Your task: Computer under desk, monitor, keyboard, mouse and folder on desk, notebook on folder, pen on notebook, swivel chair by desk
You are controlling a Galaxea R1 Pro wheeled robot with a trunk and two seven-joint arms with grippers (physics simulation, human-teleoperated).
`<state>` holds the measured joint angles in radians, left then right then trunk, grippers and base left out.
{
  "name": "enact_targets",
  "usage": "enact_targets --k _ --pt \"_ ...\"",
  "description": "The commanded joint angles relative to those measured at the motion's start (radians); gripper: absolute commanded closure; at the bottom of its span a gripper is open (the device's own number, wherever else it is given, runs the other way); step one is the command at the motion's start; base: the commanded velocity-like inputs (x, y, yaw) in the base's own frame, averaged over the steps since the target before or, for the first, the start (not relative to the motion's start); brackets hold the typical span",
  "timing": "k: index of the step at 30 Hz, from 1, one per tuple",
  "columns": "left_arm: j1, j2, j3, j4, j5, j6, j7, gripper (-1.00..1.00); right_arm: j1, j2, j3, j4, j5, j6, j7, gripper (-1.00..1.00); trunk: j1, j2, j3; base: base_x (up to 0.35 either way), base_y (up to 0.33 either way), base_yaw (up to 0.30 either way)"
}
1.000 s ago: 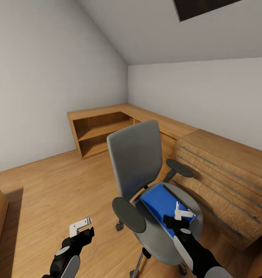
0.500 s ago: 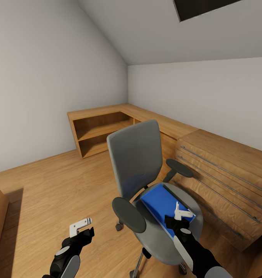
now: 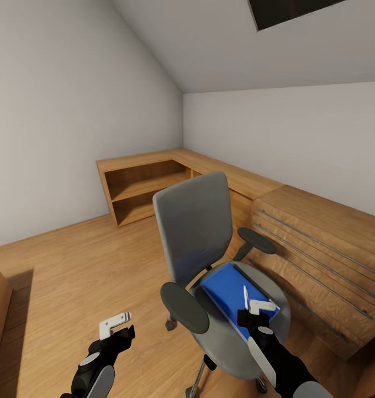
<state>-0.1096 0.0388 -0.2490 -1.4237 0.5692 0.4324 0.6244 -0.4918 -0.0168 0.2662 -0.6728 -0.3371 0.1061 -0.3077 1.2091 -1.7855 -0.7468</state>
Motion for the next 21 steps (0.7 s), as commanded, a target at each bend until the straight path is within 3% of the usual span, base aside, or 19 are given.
enact_targets --k 1,21 --pt "-0.001 0.001 -0.003 -0.001 0.008 0.002 0.009 -1.0 -0.001 -0.002 0.008 -0.002 -0.01 0.004 -0.01 1.0 0.0 0.0 -0.001 0.0 0.0 0.0" --pt "0.0 0.001 -0.003 -0.001 0.007 0.002 0.008 -1.0 -0.001 -0.002 0.008 -0.002 -0.01 0.004 -0.01 1.0 0.0 0.0 -0.001 0.0 0.0 0.0"
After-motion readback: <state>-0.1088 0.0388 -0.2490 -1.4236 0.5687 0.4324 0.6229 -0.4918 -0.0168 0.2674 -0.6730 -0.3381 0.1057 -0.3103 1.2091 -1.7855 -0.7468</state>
